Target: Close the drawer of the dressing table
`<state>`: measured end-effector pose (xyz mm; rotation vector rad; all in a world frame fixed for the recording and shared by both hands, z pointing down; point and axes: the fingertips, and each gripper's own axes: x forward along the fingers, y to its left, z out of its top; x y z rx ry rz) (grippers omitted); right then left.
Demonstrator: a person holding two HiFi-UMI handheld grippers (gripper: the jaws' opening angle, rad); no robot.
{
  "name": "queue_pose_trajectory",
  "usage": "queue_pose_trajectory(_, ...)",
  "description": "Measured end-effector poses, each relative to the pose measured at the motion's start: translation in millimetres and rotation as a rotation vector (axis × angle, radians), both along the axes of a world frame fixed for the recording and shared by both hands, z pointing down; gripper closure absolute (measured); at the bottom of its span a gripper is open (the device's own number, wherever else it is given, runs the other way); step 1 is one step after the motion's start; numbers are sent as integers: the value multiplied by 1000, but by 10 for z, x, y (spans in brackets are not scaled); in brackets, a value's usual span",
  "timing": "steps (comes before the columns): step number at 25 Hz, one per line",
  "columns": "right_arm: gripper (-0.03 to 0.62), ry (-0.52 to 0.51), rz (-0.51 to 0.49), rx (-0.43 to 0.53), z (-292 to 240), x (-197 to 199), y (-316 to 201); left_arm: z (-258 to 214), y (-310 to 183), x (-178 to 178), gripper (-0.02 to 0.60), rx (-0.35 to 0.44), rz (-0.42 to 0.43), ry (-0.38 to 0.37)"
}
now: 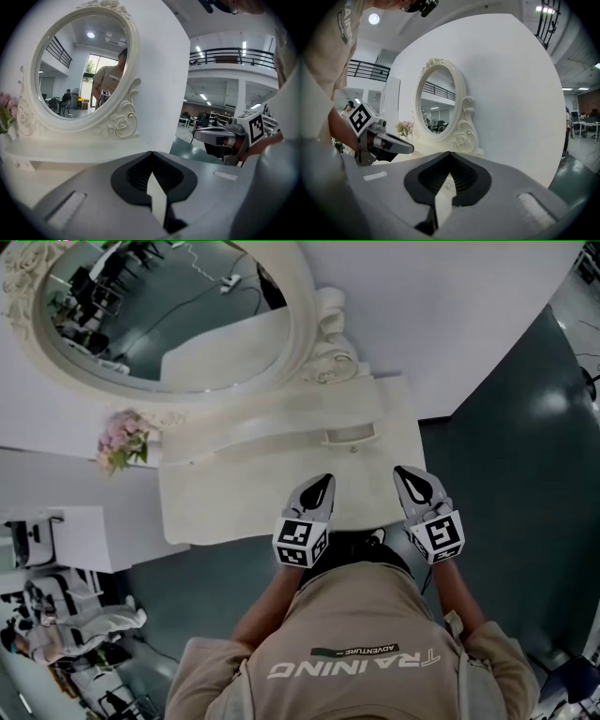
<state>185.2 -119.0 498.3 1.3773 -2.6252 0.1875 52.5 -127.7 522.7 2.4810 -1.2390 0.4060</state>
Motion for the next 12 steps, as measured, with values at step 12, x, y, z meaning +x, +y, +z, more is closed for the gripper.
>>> queue_pose_trajectory(12,592,80,72,-7,-186,-315,-365,-101,-500,-417,563,36,36,62)
